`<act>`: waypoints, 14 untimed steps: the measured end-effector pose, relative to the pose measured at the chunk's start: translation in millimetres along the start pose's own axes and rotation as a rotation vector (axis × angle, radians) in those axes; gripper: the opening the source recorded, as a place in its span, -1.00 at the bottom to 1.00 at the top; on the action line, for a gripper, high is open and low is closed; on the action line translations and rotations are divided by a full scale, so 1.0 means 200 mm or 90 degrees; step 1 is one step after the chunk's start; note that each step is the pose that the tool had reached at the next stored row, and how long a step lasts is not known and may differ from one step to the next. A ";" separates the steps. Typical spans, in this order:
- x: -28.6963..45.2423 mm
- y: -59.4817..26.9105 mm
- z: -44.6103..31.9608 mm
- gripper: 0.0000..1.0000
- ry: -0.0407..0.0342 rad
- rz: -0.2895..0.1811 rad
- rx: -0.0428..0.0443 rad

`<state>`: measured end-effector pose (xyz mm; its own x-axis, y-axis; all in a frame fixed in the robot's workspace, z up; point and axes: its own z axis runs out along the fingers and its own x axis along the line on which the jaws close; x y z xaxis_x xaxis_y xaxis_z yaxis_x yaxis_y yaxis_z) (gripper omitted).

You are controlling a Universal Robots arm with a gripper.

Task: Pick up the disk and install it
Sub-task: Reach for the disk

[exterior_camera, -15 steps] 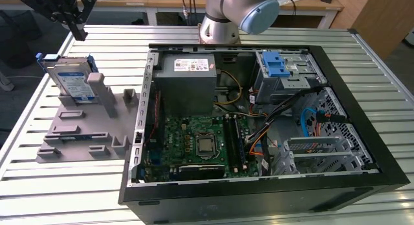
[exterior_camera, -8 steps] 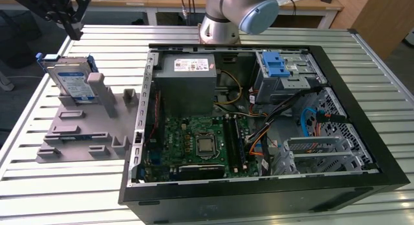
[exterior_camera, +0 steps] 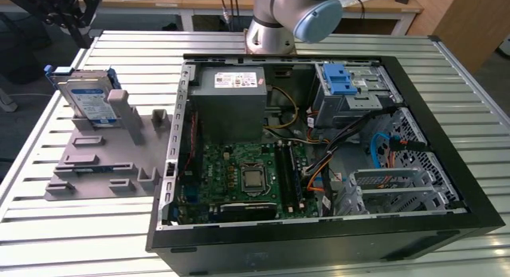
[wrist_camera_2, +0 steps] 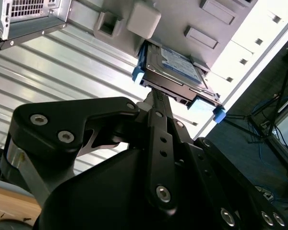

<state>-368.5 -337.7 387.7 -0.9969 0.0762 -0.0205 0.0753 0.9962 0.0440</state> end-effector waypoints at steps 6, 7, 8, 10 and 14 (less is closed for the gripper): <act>0.054 0.011 0.001 -0.79 0.0000 0.000 0.0000; 0.062 0.013 0.001 -0.79 0.0000 0.000 0.0000; 0.071 0.015 0.002 -0.79 0.0000 0.000 0.0000; 0.090 0.018 0.002 -0.79 0.0000 0.000 0.0000; 0.127 0.026 0.003 -0.79 0.0000 0.000 0.0000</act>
<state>-393.4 -330.7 386.8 -0.9969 0.0762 -0.0205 0.0752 0.9962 0.0440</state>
